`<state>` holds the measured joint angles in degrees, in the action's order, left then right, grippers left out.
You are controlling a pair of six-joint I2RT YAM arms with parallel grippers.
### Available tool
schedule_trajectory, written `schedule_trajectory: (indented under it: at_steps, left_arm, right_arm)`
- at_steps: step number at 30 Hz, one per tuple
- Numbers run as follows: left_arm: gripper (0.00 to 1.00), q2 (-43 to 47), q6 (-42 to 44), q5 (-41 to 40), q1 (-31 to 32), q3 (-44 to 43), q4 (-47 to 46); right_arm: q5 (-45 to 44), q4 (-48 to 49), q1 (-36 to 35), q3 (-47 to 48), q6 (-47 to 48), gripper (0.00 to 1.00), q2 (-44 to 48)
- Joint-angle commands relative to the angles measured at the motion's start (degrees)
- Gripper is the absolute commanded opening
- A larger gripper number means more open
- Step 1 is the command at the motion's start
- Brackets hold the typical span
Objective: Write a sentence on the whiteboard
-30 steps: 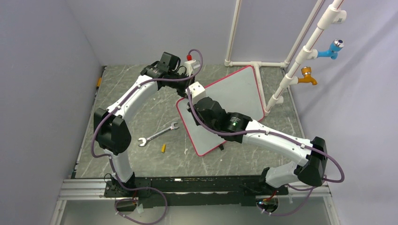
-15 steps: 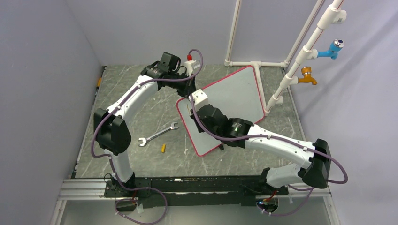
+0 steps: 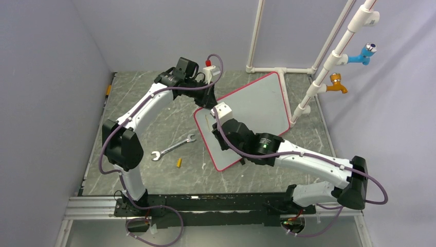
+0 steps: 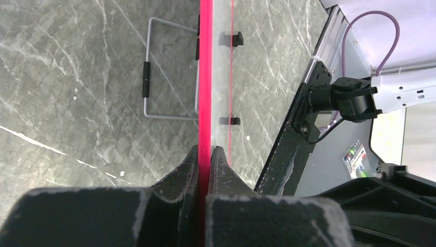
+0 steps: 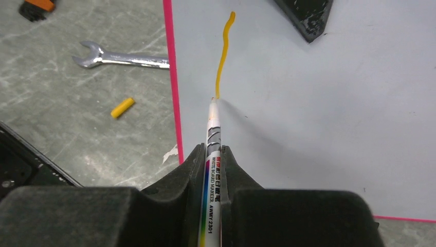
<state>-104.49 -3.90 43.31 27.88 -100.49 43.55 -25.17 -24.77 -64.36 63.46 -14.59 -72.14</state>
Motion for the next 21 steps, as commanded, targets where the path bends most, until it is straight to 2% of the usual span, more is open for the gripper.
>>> schedule_trajectory:
  at_steps: [1,10,21]
  left_arm:
    - [0.00,0.7,6.3,-14.4,0.8,2.4,-1.6]
    - [0.00,0.8,5.0,-14.8,0.9,2.8,-2.5]
    - [0.00,0.4,6.1,-15.2,1.6,2.2,-1.6]
  right_arm:
    - [-0.3,3.6,-0.5,3.2,-0.2,0.00,4.9]
    - [-5.7,5.1,-0.3,8.5,3.6,0.00,0.4]
    - [-5.3,6.9,1.6,10.4,4.4,0.00,-3.6]
